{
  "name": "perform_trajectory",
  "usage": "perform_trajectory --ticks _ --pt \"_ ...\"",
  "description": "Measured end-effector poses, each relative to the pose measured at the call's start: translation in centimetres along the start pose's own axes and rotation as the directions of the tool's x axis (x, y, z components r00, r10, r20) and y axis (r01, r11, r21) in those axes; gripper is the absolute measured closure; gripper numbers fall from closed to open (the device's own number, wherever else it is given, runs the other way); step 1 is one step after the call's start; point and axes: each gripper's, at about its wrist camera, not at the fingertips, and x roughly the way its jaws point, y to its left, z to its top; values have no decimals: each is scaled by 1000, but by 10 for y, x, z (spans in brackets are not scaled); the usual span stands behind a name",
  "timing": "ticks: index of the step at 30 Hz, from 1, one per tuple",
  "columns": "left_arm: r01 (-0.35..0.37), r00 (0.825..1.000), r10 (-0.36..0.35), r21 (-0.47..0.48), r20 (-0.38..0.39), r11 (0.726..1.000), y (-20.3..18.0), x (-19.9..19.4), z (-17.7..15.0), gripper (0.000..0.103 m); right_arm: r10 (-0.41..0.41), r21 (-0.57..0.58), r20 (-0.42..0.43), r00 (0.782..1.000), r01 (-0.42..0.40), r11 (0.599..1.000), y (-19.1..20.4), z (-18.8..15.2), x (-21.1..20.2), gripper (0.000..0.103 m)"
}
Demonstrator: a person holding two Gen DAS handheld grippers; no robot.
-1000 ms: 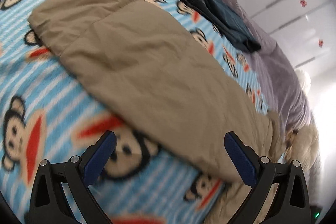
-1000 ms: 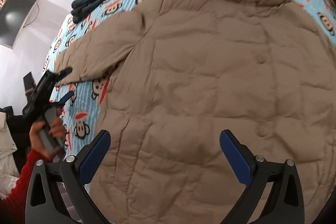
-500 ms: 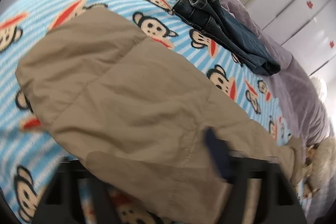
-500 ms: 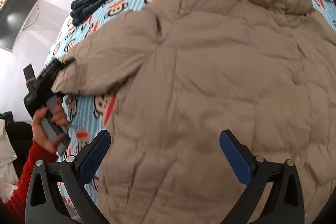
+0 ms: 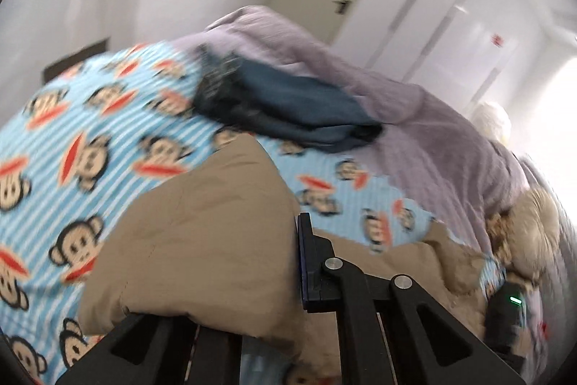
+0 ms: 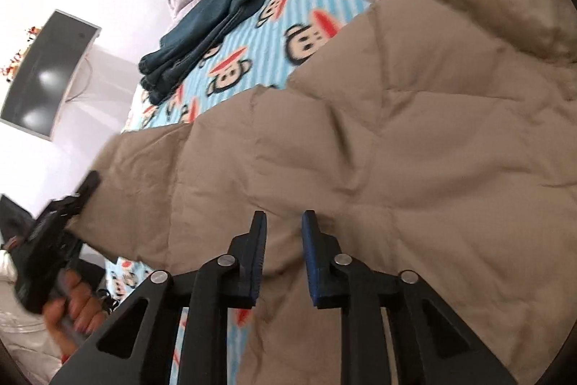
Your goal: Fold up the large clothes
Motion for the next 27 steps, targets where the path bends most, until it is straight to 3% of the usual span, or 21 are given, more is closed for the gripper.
perform_trajectory --ticks 4,8,13,15,17,19,21,24,25,26,27 --pt "83 997 -83 106 -5 991 -51 -10 -2 93 43 -6 -55 998 -44 999 3 -1 29 84" --pt "188 981 -176 187 -75 964 -111 -2 -12 93 49 27 -108 993 -47 999 -5 -6 55 85" --pt "256 964 -216 322 -153 911 -186 13 -37 93 120 89 -127 985 -109 990 -23 -2 33 86" --pt "290 953 -230 375 -196 881 -217 20 -53 93 117 107 -103 988 -106 989 -38 -5 9 86" --pt "311 944 -223 433 -241 846 -249 32 -74 93 59 140 -57 997 -50 989 -66 -14 -28 86" --pt "299 944 -170 515 -282 804 -278 48 -104 93 -30 163 2 1000 29 986 -93 -24 -63 84" --pt "278 944 -90 619 -317 734 -302 67 -143 93 -147 196 51 988 134 971 -123 -34 -97 84" --pt "262 937 9 720 -349 642 -321 87 -194 92 -255 277 82 964 224 934 -168 -48 -136 84" --pt "259 935 31 739 -354 622 -324 91 -206 89 -264 288 85 961 230 930 -174 -50 -142 84" --pt "264 929 51 752 -367 604 -327 95 -217 74 -276 300 87 957 239 923 -182 -52 -148 84" --pt "278 922 56 753 -384 596 -327 95 -226 50 -286 306 89 954 247 919 -187 -53 -151 84"
